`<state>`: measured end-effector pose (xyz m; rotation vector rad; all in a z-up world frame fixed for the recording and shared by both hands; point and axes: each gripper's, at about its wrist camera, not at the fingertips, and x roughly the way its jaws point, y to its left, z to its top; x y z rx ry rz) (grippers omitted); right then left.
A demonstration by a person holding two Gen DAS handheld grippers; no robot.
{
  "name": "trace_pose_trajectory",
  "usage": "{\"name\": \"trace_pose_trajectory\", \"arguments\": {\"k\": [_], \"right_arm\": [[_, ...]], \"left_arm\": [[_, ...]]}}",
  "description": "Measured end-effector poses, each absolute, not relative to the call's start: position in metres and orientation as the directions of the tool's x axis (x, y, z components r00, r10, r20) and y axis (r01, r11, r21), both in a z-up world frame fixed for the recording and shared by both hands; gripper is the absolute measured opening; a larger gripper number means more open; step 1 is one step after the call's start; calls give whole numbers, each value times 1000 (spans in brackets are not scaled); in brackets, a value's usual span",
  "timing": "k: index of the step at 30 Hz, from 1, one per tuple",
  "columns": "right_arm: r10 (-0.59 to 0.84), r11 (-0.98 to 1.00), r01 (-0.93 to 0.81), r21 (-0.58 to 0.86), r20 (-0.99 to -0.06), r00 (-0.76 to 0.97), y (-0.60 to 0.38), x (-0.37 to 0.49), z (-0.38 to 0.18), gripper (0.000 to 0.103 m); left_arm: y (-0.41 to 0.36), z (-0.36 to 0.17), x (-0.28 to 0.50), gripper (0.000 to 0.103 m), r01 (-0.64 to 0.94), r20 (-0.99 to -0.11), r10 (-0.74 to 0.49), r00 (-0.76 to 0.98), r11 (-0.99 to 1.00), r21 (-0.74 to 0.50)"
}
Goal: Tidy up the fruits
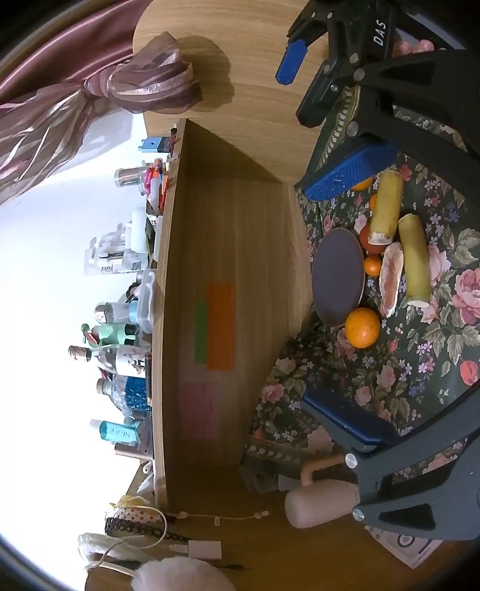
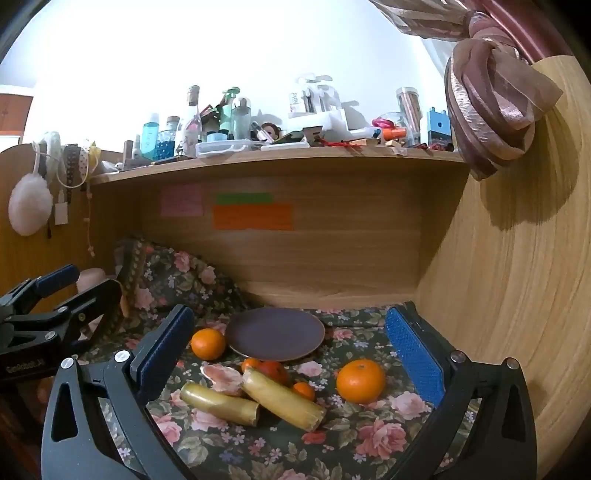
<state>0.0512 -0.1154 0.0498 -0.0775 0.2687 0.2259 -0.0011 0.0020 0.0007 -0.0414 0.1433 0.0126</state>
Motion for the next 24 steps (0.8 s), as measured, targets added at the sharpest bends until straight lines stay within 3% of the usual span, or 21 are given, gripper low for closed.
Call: {"name": "trace_pose_trajectory", "arguments": {"k": [24], "right_arm": [[220, 970, -239, -48, -249, 943, -113, 47, 54, 103]], "left_arm": [[6, 2, -3, 103, -28, -122, 23, 992, 999, -43]]}}
